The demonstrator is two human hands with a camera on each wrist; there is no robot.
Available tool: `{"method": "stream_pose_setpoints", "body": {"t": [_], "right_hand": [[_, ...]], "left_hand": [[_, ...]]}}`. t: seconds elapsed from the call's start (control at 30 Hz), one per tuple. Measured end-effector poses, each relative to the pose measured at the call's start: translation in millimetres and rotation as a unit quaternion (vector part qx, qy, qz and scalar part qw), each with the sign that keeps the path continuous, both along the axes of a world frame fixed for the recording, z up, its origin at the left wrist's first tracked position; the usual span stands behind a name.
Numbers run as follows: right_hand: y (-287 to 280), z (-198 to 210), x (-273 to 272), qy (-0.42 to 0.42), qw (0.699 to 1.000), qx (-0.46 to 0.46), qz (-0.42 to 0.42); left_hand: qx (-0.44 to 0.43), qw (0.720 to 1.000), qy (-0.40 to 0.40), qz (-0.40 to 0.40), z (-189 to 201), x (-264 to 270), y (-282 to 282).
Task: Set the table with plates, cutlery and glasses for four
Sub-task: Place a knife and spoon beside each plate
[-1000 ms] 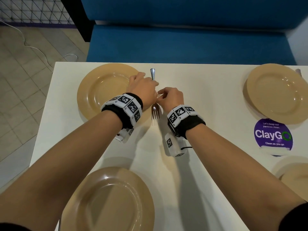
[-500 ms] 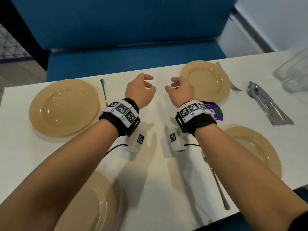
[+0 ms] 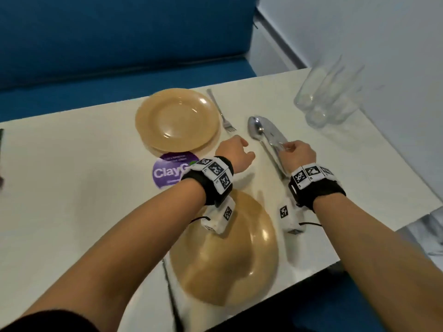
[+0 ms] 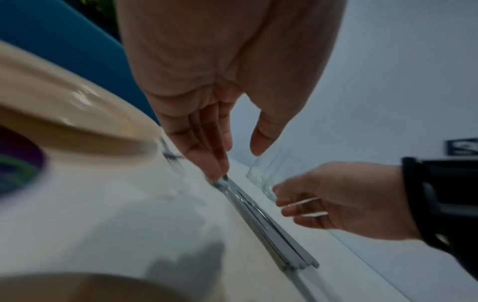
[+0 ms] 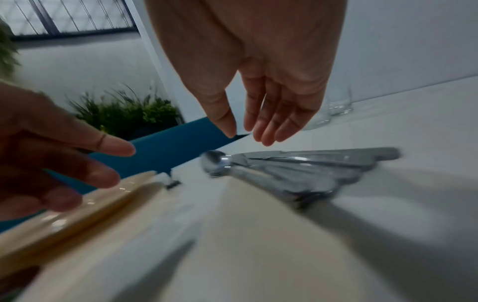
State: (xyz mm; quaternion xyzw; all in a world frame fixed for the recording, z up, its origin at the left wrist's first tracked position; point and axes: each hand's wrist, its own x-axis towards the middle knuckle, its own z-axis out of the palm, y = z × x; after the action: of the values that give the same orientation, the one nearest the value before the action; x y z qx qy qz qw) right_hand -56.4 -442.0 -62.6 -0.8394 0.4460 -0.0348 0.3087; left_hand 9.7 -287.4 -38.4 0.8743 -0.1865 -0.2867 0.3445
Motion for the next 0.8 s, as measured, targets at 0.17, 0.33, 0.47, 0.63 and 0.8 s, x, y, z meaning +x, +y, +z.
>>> {"method": "stream_pose_setpoints", "body": {"t": [0.17,0.33,0.47,0.63,0.8], "right_hand": [[-65,-20,-6,0.052,0.998,-0.002,0.042],[-79,-34,6,0.076,0.99,-0.016,0.12],[-84,-38,10,0.076,0.987,-0.022,0.142],[-90,-35,11,0.086,0.984,-0.027,0.153],[-103,-31,8,0.075,0.986,-0.017,0.145]], "left_hand": [[0.069,0.995,0.055,0.039,-28,0,-77],[0.102,0.989,0.048,0.095,-61,15,-109],[0.109,0.984,0.037,0.138,-73,14,-124],[0.108,0.982,0.037,0.154,-82,13,-134],[0.1,0.982,0.037,0.154,-80,8,-151]]}}
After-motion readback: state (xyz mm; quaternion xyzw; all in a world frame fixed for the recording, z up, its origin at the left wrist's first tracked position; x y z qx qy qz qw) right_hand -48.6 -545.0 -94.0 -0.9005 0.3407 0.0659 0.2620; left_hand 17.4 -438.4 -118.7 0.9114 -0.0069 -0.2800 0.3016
